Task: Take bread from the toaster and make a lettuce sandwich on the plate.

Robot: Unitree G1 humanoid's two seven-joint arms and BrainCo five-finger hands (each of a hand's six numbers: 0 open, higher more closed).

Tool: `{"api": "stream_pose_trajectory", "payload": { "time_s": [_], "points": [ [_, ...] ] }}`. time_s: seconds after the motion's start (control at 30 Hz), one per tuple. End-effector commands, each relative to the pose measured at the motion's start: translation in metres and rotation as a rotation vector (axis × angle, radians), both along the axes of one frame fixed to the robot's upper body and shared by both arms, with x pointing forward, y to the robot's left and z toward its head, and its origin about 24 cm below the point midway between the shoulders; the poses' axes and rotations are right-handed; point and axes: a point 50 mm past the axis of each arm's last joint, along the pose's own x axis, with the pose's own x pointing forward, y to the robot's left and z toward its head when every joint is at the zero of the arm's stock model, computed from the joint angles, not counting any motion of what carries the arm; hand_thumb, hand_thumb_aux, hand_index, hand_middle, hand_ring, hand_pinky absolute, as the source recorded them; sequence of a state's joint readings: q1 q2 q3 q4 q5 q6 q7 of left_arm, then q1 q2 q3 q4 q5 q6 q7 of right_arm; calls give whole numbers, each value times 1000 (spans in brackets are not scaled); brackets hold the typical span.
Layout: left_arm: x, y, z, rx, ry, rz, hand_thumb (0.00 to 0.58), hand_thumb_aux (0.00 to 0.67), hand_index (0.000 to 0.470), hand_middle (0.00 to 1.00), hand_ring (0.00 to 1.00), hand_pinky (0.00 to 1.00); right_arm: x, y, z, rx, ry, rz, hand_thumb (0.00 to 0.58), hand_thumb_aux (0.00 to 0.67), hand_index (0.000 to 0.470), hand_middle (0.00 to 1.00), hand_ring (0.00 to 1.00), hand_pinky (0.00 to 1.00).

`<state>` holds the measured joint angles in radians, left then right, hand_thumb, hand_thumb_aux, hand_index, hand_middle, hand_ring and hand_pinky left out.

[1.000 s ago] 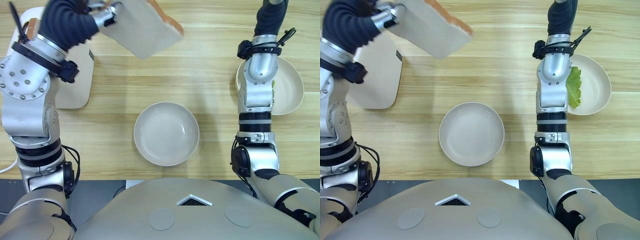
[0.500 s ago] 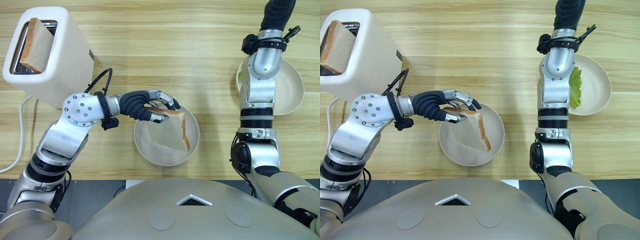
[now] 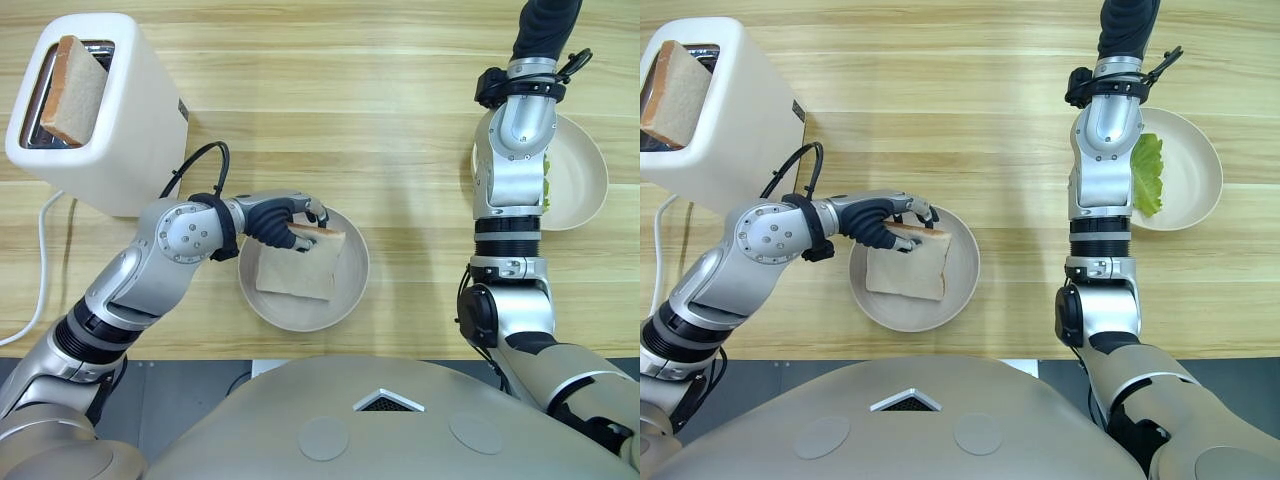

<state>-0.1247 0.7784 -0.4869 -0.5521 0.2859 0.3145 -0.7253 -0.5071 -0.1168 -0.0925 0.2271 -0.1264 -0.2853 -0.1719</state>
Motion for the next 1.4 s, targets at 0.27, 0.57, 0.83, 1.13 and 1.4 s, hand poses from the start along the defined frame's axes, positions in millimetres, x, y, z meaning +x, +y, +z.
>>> {"api": "stream_pose_trajectory", "payload": {
  "time_s": [0.27, 0.57, 0.83, 1.13, 1.4],
  "points": [
    [5, -4, 13, -16, -205, 41, 0, 0, 0, 0, 0, 0, -1, 5, 3, 10, -4, 35, 0, 0, 0, 0, 0, 0],
    [20, 0, 47, -529, -103, 262, 0, 0, 0, 0, 0, 0, -1, -17, 15, -143, -4, -84, 0, 0, 0, 0, 0, 0],
    [51, 13, 46, -891, -183, 552, 0, 0, 0, 0, 0, 0, -39, -137, -35, -1119, 473, -345, 0, 0, 0, 0, 0, 0],
    [53, 11, 43, -975, -299, 647, 0, 0, 0, 0, 0, 0, -63, -193, -70, -1424, 688, -399, 0, 0, 0, 0, 0, 0],
    [47, 8, 39, -935, -344, 637, 0, 0, 0, 0, 0, 0, -48, -206, -90, -1446, 806, -412, 0, 0, 0, 0, 0, 0]
  ]
}}
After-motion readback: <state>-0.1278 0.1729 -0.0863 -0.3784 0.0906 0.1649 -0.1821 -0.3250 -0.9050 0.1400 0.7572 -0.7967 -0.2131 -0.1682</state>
